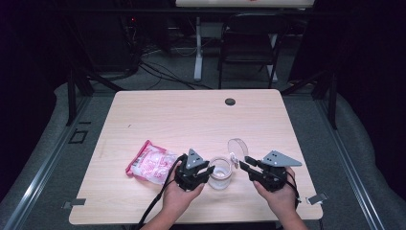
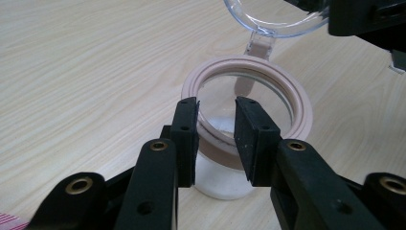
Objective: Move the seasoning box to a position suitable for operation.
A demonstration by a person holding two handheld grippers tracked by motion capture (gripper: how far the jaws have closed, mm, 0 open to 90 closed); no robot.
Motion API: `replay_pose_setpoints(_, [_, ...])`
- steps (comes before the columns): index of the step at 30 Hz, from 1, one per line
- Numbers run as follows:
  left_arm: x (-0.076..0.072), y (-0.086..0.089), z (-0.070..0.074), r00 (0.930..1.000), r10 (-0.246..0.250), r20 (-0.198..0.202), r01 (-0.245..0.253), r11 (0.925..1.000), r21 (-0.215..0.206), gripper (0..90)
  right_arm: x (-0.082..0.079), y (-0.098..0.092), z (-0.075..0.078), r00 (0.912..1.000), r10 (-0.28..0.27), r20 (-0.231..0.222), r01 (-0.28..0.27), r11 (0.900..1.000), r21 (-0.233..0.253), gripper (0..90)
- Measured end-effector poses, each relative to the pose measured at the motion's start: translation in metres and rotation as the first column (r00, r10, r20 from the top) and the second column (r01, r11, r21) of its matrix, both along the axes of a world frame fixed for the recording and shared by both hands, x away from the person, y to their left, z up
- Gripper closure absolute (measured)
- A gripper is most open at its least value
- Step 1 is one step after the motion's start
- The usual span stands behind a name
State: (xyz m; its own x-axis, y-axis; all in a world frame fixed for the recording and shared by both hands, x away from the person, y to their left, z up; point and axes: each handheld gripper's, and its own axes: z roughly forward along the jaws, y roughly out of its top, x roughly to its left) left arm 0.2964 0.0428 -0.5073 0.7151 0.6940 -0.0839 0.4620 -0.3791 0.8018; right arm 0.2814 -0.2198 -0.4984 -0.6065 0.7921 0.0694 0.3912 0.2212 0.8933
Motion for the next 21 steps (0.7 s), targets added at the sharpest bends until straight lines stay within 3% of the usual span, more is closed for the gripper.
replay_pose_setpoints(3, [0.000, 0.000, 0.000, 1.0000, 0.002, -0.001, -0.002, 1.0000, -0.008, 70.7, 0.005, 0.001, -0.001, 1.0000, -0.008, 0.000, 0.008, 1.000, -0.001, 69.9])
replay_pose_setpoints(12, [0.000, -0.002, 0.000, 0.9999, 0.017, -0.004, -0.017, 0.9995, -0.028, 70.7, 0.022, -0.001, -0.005, 0.9992, -0.019, -0.034, 0.021, 0.997, 0.080, 71.4])
replay_pose_setpoints(19, [0.000, -0.002, 0.000, 0.9995, 0.025, -0.017, -0.025, 0.9991, -0.035, 67.9, 0.025, -0.001, -0.006, 0.9996, -0.015, -0.026, 0.017, 0.997, 0.081, 71.2])
replay_pose_setpoints(21, [0.001, 0.000, 0.000, 0.9991, 0.015, -0.041, -0.017, 0.9979, -0.063, 66.0, 0.025, -0.001, -0.006, 0.9996, -0.014, -0.024, 0.016, 0.997, 0.078, 70.9])
